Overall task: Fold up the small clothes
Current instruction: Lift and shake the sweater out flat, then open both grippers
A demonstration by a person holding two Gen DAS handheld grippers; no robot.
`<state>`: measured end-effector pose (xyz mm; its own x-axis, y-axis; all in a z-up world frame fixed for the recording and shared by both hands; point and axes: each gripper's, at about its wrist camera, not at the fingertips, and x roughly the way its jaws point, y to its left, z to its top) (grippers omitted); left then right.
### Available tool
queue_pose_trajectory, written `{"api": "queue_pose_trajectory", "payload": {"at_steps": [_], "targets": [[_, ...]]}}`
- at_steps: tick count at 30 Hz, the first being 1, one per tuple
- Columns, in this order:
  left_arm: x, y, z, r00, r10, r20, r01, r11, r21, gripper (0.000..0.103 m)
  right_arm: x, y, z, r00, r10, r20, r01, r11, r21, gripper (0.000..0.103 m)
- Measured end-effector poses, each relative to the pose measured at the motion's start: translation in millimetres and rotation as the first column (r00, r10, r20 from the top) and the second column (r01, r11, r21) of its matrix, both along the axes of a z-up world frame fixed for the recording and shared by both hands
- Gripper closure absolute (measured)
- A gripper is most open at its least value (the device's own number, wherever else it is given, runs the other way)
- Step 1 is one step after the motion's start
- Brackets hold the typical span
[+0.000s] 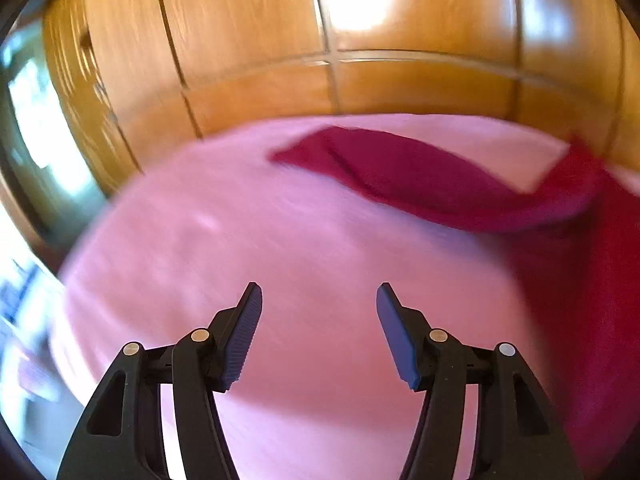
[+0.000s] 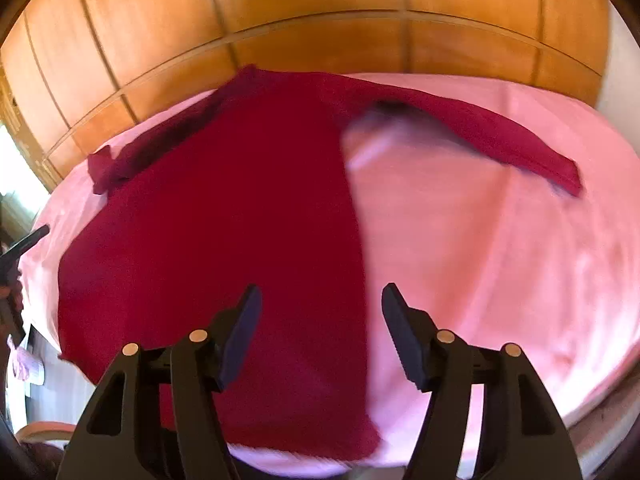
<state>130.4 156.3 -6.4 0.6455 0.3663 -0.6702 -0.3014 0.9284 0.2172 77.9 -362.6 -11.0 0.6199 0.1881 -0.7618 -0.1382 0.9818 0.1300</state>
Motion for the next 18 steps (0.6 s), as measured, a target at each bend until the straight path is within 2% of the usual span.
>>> {"api": "queue_pose_trajectory", "payload": {"at_steps": [2, 4, 6, 8, 9, 10, 12, 15, 17, 18], "targets": [[18, 10, -1, 1.0, -0.009, 0.0, 0.009, 0.993, 0.116, 0.044, 10, 21, -6, 1.0, 0.027, -0.009, -0.027, 1.0, 0.009, 0.039], [29, 16, -4, 0.995, -0.098, -0.013, 0.098, 0.976, 0.196, 0.044, 24, 41, -15, 0.999, 0.051, -0.019, -0.051, 0.999, 0.012, 0.039], [43, 12, -14, 0.982, -0.182, -0.054, 0.19, 0.944, 0.271, 0.044, 37, 58, -23, 0.998, 0.063, -0.032, -0.062, 0.998, 0.024, 0.039], [61, 8, -25, 0.966, -0.239, -0.1, 0.259, 0.914, 0.312, 0.044, 47, 69, -29, 0.997, 0.062, -0.043, -0.061, 0.997, 0.04, 0.037], [72, 9, -30, 0.959, -0.255, -0.12, 0.281, 0.903, 0.325, 0.044, 53, 76, -32, 0.997, 0.061, -0.045, -0.059, 0.998, 0.037, 0.034], [75, 18, -36, 0.957, -0.259, -0.129, 0.288, 0.902, 0.323, 0.044, 57, 80, -34, 0.997, 0.058, -0.041, -0.057, 0.998, 0.026, 0.031], [98, 35, -37, 0.966, -0.229, -0.119, 0.254, 0.929, 0.268, 0.044, 63, 86, -34, 0.998, 0.058, -0.037, -0.057, 0.998, 0.014, 0.03], [122, 71, -36, 0.988, -0.13, -0.083, 0.142, 0.975, 0.173, 0.044, 74, 88, -36, 0.998, 0.046, -0.049, -0.046, 0.999, 0.017, 0.028], [137, 98, -38, 0.995, -0.042, -0.089, 0.048, 0.997, 0.066, 0.044, 78, 88, -39, 0.998, 0.042, -0.056, -0.041, 0.999, 0.012, 0.028], [147, 121, -37, 0.996, 0.019, -0.081, -0.023, 0.999, -0.047, 0.044, 80, 90, -40, 0.997, 0.04, -0.059, -0.039, 0.999, 0.006, 0.026]]}}
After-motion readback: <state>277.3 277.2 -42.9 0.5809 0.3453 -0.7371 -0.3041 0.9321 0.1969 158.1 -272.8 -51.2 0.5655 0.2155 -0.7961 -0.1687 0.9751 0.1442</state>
